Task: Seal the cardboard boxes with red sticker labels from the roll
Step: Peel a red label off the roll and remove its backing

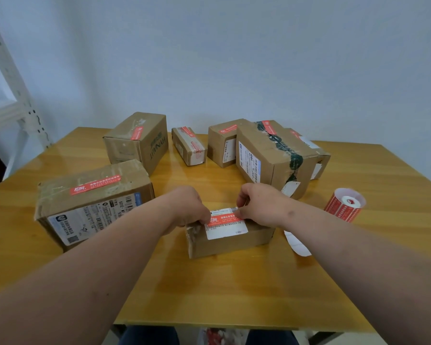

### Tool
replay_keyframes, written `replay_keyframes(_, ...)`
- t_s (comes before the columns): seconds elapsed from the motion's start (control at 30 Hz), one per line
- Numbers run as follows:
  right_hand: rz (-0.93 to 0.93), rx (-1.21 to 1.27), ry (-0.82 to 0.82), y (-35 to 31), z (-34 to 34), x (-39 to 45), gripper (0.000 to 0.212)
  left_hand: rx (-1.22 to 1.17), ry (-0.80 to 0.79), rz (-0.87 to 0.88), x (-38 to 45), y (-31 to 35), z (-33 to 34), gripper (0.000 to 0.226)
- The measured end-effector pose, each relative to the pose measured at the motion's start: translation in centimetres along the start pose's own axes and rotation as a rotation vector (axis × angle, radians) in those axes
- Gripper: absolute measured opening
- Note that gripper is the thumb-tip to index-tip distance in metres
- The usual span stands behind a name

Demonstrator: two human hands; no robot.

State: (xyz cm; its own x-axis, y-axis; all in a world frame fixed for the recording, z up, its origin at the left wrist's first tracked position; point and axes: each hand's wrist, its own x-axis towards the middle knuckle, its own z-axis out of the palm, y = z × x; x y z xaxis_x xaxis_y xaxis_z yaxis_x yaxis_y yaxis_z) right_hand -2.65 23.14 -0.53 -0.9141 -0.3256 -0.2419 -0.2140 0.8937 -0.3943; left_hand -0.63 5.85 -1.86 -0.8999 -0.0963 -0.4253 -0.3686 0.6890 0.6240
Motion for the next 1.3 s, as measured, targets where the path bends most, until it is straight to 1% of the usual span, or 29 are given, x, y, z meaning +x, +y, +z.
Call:
replay_keyframes(0.2,-0.008,-0.033,0.001,0.0,0.1,0.0,0.013,0.030,0.021,0.001,0.2,-0.1,0.3,0.017)
replay_keyframes(0.5,-0.002,-0.097,0.003,-0.2,0.1,0.2,0.016,0.140,0.056,0.017,0.3,0.0,0.5,0.020)
replay_keyframes(0.63,0.061,-0.139,-0.006,0.2,-0.2,0.4,0.031,0.200,0.060,0.037,0.2,0.1,0.6,0.022)
replay_keyframes(0.73,0.121,-0.133,0.000,1.1,-0.4,0.4,0.048,0.249,0.075,0.053,-0.1,0.0,0.4,0.028)
replay_keyframes(0.8,0.143,-0.090,-0.007,1.4,-0.4,0.2,0.061,0.216,0.061,0.060,-0.3,-0.2,0.2,0.027)
replay_keyframes(0.83,0.144,-0.033,-0.025,1.4,-0.3,0.1,0.064,0.171,0.044,0.064,-0.4,-0.4,0.2,0.025)
replay_keyframes(0.9,0.108,0.019,-0.069,1.1,-0.2,-0.1,0.058,0.049,0.015,0.071,-0.7,-0.8,0.3,0.020)
replay_keyframes(0.97,0.072,-0.020,-0.084,0.9,-0.1,-0.3,0.051,-0.038,0.005,0.071,-0.9,-1.0,0.7,0.016)
replay_keyframes(1.03,0.066,-0.040,-0.088,0.6,-0.3,-0.5,0.046,-0.035,0.000,0.077,-0.9,-1.1,1.1,0.021)
replay_keyframes(1.1,0.072,-0.045,-0.108,0.5,-0.4,-0.6,0.046,0.008,0.008,0.083,-0.9,-1.0,1.5,0.029)
replay_keyframes(1.2,0.101,-0.033,-0.137,0.3,-0.1,-0.6,0.058,0.023,0.035,0.085,-0.9,-0.8,1.7,0.034)
replay_keyframes(1.3,0.129,-0.015,-0.132,0.4,0.6,-0.5,0.062,0.019,0.039,0.080,-0.9,-0.8,1.8,0.038)
